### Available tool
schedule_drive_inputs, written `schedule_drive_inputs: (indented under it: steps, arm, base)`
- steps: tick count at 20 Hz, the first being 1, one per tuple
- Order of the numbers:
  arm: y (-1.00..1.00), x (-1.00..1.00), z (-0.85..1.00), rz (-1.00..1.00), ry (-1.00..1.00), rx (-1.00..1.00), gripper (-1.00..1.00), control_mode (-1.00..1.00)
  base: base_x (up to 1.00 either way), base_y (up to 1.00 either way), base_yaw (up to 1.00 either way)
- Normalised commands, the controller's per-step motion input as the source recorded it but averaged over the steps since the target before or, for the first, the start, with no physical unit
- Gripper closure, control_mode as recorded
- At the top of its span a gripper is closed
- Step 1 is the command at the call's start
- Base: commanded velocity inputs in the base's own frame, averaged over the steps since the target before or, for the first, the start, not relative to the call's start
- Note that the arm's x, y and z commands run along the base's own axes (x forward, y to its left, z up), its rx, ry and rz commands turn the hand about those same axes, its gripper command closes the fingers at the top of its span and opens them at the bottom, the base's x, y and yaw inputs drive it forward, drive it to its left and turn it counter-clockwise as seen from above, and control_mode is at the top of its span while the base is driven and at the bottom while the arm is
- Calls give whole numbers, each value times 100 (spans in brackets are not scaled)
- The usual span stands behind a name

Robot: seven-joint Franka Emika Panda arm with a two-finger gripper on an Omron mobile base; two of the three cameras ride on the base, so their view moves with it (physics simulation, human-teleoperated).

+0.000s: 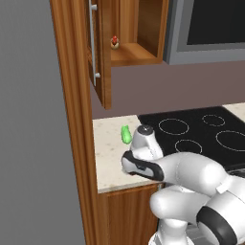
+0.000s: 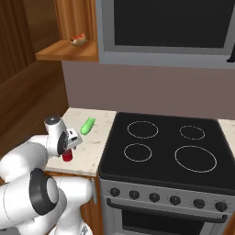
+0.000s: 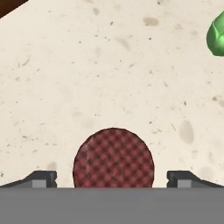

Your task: Pick the canned food and jam from the counter and place them in the cabinets closest to them.

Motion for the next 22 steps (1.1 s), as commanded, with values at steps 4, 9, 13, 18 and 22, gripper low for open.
schedule_drive_inputs:
  steps: [4,9,13,18,22]
  arm:
    - [0,0,-35,0,2,-2,-100,-100]
    - [0,0,-20,0,1,0,100,-100]
    - [0,0,0,0,1,0,100,-100]
    - [0,0,9,-1,0,0,100,-100]
    - [0,0,45,-6,0,0,100,-100]
  base:
    - [0,0,0]
    - [0,0,0]
    - [0,0,0]
    - [0,0,0]
    - [0,0,0]
